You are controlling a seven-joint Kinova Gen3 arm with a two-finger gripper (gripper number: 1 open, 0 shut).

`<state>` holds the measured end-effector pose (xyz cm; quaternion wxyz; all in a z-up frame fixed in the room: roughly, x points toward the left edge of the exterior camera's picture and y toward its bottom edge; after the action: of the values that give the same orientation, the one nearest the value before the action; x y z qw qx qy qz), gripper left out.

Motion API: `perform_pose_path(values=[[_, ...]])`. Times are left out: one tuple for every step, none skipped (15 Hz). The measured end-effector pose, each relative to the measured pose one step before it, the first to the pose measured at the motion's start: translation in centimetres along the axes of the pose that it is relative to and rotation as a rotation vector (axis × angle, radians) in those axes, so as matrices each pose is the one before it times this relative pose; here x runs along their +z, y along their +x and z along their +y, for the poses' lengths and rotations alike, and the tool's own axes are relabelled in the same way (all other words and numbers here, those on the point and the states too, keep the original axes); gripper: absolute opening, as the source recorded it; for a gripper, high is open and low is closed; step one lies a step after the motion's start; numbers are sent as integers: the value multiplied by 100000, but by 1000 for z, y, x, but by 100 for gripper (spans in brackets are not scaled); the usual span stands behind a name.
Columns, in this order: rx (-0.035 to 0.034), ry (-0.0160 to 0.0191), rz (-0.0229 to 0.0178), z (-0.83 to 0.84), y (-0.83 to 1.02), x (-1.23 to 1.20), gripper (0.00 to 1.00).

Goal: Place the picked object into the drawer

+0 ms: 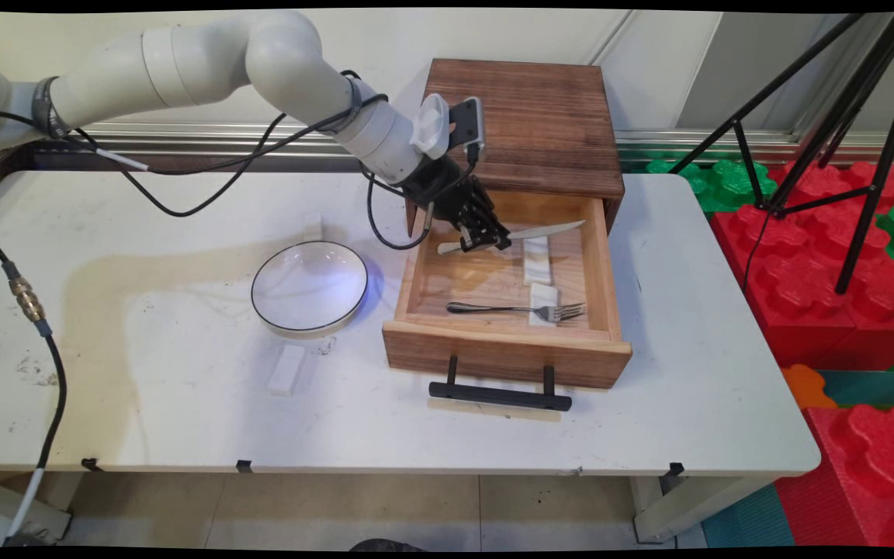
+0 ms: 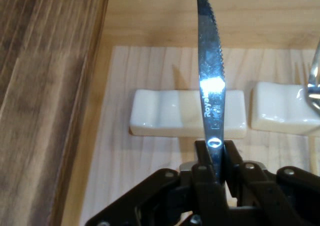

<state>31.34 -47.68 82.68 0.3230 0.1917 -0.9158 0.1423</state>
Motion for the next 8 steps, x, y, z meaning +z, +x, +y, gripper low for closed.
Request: perform_pose_path(values=[[199,111,-183,-109,-238,229,0],[222,27,-168,-82,-206,220,0],[199,1,-49,-45,-127,146,0],[326,-42,-87,-73,-250,266,0],[325,-149,-83,-52,-218,269,0],[225,-93,-54,-22,-190,188,0],[251,-271,-60,22,-192,211,0],[227,-162,-36,36,-143,132,0]])
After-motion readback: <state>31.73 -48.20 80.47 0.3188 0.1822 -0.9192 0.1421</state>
